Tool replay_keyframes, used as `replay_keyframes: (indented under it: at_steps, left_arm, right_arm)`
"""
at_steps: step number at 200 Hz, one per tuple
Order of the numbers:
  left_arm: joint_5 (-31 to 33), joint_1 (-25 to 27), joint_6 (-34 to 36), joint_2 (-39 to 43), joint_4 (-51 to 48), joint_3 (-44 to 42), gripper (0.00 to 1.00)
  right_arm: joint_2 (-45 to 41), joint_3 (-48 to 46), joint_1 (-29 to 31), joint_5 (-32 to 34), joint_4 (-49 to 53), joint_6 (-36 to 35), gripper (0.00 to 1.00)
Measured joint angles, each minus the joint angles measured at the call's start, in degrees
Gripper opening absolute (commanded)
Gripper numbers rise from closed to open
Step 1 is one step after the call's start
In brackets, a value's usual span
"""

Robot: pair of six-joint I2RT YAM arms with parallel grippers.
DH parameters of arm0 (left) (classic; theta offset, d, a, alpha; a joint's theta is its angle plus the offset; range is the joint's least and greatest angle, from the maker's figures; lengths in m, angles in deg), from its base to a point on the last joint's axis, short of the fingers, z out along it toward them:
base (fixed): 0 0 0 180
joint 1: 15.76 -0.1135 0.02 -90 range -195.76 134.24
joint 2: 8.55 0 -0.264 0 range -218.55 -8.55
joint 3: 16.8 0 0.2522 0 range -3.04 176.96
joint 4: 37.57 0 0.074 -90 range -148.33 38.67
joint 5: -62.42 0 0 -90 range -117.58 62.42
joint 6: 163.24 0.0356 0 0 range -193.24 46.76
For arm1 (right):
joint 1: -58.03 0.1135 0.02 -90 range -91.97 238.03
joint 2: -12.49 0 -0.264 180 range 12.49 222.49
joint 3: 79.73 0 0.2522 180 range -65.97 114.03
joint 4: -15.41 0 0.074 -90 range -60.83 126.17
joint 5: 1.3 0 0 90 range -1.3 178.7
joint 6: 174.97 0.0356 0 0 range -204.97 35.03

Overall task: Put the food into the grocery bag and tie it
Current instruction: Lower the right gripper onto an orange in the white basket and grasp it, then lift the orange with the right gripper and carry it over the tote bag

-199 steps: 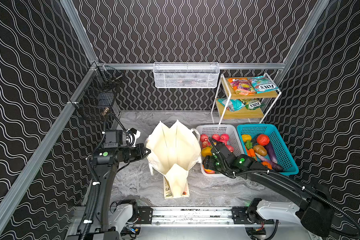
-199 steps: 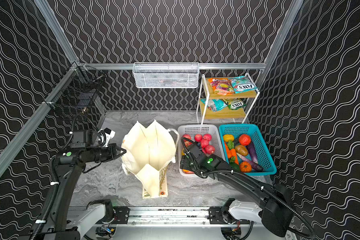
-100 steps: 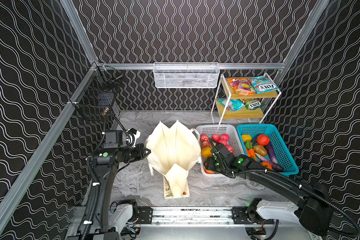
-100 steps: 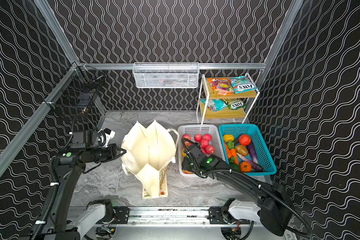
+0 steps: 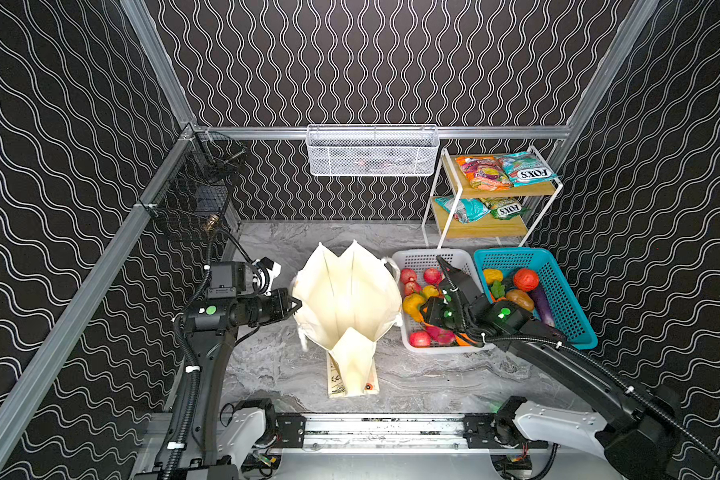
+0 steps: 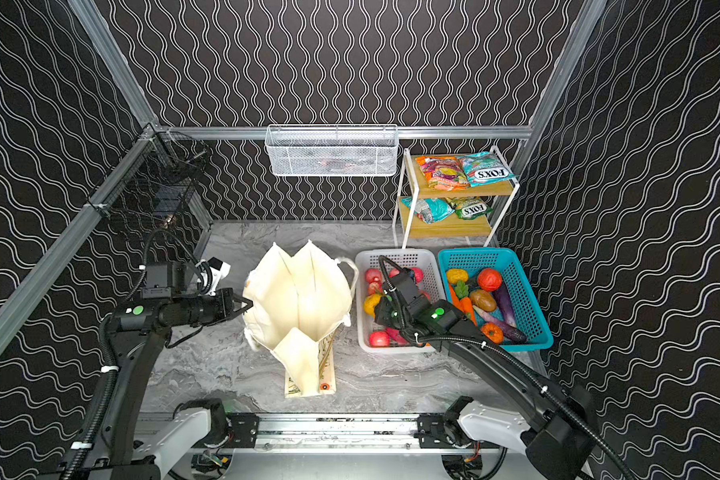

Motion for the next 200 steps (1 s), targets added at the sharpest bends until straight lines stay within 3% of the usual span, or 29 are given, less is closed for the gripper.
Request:
replay_keyframes:
  at_steps: [36,83,129,160,200]
  left_arm:
    - [-0.26,0.0,0.0,0.07,0.92,-0.81,0.0]
    - [-1.27,0.0,-0.02,-0.04,2.19,-1.51,0.0]
    - [-3.21,0.0,-1.2,-0.28,3.74,-1.84,0.0]
    - [-3.39,0.0,-1.2,-0.59,3.82,-1.46,0.0]
    - [-3.67,0.0,-1.31,-0.55,3.98,-1.4,0.0]
  right_arm:
    - [-1.57,9.94,-3.93,1.66,4.09,-3.76,0.44]
    - [3.41,29.64,-4.22,0.96,9.77,-8.85,0.44]
    - [14.78,49.9,5.66,-1.6,11.67,-11.17,0.44]
    - [21.57,52.52,12.5,-6.32,10.54,-11.65,0.44]
    - [28.0,49.96,17.0,-8.87,8.76,-11.63,0.44]
